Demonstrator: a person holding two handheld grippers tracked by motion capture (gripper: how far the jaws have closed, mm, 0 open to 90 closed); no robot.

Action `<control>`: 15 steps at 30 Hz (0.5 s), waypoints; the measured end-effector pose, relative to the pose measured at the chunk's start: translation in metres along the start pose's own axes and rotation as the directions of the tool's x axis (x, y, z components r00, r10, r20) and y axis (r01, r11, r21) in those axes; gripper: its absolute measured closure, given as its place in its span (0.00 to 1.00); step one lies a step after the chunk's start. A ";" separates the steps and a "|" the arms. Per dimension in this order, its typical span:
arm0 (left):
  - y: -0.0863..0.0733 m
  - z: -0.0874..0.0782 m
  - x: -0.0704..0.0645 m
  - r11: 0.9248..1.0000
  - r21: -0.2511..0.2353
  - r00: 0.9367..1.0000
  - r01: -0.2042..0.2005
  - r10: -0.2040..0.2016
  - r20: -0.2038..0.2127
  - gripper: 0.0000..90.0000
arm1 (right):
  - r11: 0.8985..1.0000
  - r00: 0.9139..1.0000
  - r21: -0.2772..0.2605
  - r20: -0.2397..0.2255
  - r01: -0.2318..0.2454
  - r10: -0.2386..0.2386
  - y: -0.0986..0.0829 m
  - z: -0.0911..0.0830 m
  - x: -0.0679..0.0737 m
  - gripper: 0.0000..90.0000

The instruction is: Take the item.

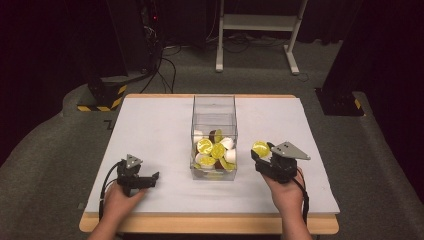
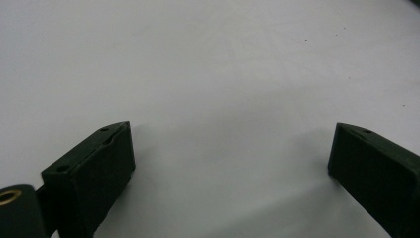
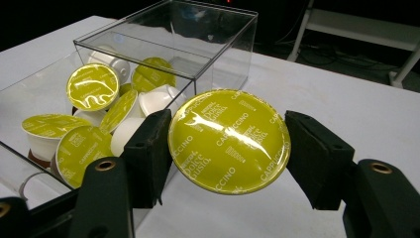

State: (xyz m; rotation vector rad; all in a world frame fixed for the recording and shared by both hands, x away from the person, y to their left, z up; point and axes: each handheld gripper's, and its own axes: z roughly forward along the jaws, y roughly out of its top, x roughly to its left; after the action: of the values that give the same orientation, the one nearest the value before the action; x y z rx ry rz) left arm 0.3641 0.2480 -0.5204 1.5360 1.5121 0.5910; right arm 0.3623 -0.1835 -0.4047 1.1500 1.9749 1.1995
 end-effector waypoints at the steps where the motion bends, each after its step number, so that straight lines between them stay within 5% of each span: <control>1: 0.000 0.000 0.000 1.000 -0.001 1.000 0.001 -0.001 -0.001 0.05 | 1.000 1.000 0.000 0.000 0.000 0.000 0.000 0.000 0.000 0.42; 15: 0.000 0.000 0.000 1.000 0.001 1.000 -0.011 0.011 -0.005 0.05 | 1.000 0.999 0.000 0.042 -0.009 0.009 -0.005 0.005 -0.009 0.43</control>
State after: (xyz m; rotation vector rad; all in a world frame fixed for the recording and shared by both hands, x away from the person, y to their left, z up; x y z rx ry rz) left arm 0.3636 0.2481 -0.5203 1.5455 1.5084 0.6009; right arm 0.3688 -0.1910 -0.4107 1.1763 1.9407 1.1700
